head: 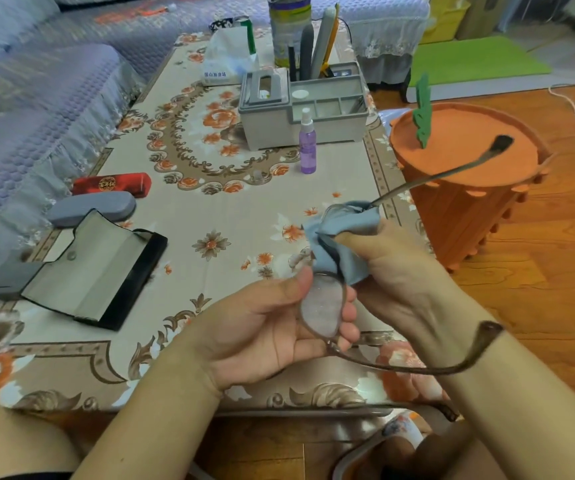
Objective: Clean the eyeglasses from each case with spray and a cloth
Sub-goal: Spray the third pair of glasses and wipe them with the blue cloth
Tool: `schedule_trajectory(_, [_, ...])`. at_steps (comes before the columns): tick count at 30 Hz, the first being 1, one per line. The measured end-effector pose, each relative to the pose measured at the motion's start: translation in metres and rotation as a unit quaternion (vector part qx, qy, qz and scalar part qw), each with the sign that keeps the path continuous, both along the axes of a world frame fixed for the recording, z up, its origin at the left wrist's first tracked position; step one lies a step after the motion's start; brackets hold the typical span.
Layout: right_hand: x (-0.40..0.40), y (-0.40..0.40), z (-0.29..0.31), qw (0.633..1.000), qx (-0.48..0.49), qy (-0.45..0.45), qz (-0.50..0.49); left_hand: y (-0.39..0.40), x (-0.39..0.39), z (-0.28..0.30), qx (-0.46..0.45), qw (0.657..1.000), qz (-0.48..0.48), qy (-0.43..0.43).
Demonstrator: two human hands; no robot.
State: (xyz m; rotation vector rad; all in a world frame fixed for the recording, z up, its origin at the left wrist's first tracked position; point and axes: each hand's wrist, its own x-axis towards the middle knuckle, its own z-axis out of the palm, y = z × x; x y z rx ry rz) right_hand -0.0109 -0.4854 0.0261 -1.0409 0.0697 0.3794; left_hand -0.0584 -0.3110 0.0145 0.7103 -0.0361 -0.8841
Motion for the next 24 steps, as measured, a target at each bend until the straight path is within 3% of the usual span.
schedule_trajectory(6, [-0.007, 0.009, 0.003, 0.995, 0.015, 0.054, -0.076, -0.012, -0.007, -0.010, -0.008, 0.999, 0.033, 0.029])
schedule_trajectory(9, [-0.003, 0.009, -0.002, 0.995, -0.033, -0.002, -0.091, -0.008, -0.009, -0.008, -0.032, 0.999, 0.030, 0.020])
schedule_trajectory(12, [0.002, 0.000, 0.000, 0.991, -0.111, -0.073, -0.026, 0.003, -0.008, -0.006, -0.024, 0.999, 0.030, 0.020])
schedule_trajectory(14, [0.007, -0.014, 0.008, 0.972, -0.185, -0.133, 0.057, 0.013, -0.010, -0.009, -0.016, 0.999, 0.025, 0.029])
schedule_trajectory(17, [0.017, -0.038, 0.019, 0.896, -0.359, -0.211, 0.151, 0.029, -0.014, -0.015, -0.003, 0.999, 0.031, 0.033])
schedule_trajectory(19, [0.027, -0.047, 0.017, 0.861, -0.438, -0.241, 0.088, 0.039, -0.014, -0.018, -0.013, 0.998, 0.045, 0.043])
schedule_trajectory(22, [0.035, -0.052, 0.009, 0.896, -0.396, -0.194, -0.049, 0.050, -0.013, -0.019, -0.036, 0.996, 0.058, 0.053])
schedule_trajectory(24, [0.039, -0.055, 0.003, 0.877, -0.442, -0.173, -0.081, 0.052, -0.012, -0.019, -0.049, 0.996, 0.059, 0.045])
